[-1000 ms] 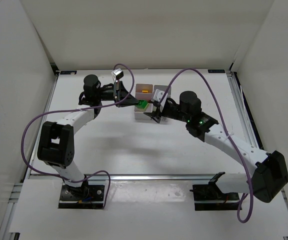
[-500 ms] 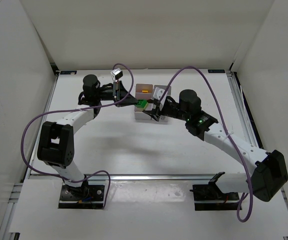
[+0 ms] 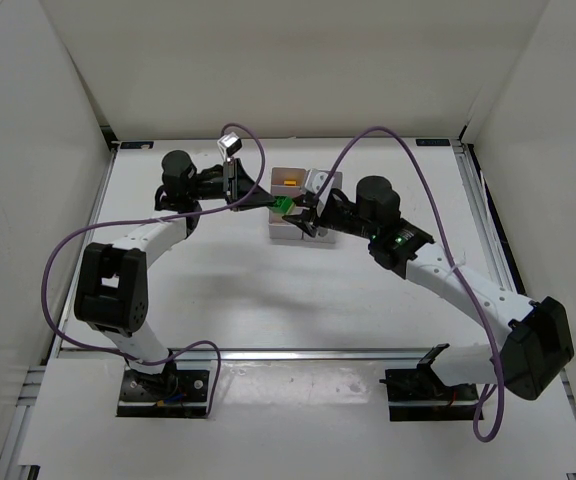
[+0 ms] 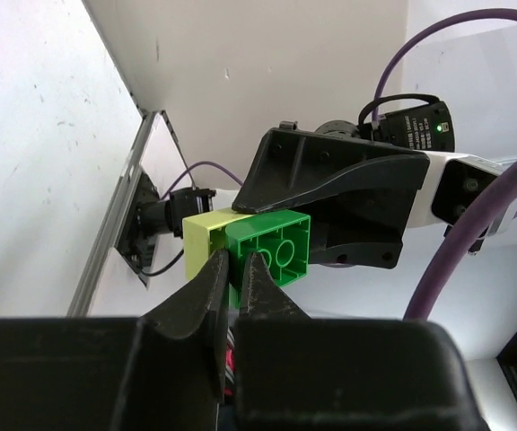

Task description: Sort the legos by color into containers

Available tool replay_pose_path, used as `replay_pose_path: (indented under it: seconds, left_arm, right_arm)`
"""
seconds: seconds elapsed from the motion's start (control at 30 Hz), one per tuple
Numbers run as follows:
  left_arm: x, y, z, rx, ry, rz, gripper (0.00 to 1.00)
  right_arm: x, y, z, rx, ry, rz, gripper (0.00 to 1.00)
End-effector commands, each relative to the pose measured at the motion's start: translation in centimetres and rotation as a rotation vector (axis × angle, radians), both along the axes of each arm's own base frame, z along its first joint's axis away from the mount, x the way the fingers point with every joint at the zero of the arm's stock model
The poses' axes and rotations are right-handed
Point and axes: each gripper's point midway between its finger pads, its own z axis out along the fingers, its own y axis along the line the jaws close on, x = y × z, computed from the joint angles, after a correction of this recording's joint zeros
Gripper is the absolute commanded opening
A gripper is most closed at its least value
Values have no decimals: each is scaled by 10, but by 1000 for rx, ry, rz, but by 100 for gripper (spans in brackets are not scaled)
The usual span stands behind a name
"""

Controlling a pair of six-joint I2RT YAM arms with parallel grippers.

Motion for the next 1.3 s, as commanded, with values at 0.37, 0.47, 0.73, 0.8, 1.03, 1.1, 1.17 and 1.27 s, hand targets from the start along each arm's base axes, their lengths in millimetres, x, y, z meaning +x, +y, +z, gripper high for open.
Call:
replay_pose_path:
  seconds: [0.37,0.47,0.73,0.8,1.03,1.1,1.17,1.27]
  left_arm:
    - [6,9,70,-135,-293,115,10]
    - [11,16,71,-137,-288,139,10]
    - [15,25,74,-158,-270,176,10]
    - [17,26,70,-147,-249,183,10]
    - [53,57,35,-9,-179,303,10]
    - [59,67,27,30,-142,342,10]
    - [72,77,18,105,-226,437,10]
    - [88,106,6,296,-314,630,10]
  right_arm:
    - [-16,-4,-24,-56,95,20,0]
    - [-19,-9,-33,-81,107,18,0]
    - [-14,-18,-49,-121,128,-11,0]
    - [-8,-19,-50,-125,127,-30,0]
    - [46,-50,-41,-87,164,-279,0]
    - [53,-55,-40,-78,206,-326,0]
    - [62,-65,-37,-74,263,-390,0]
    - [69,-74,-40,-76,384,-493,0]
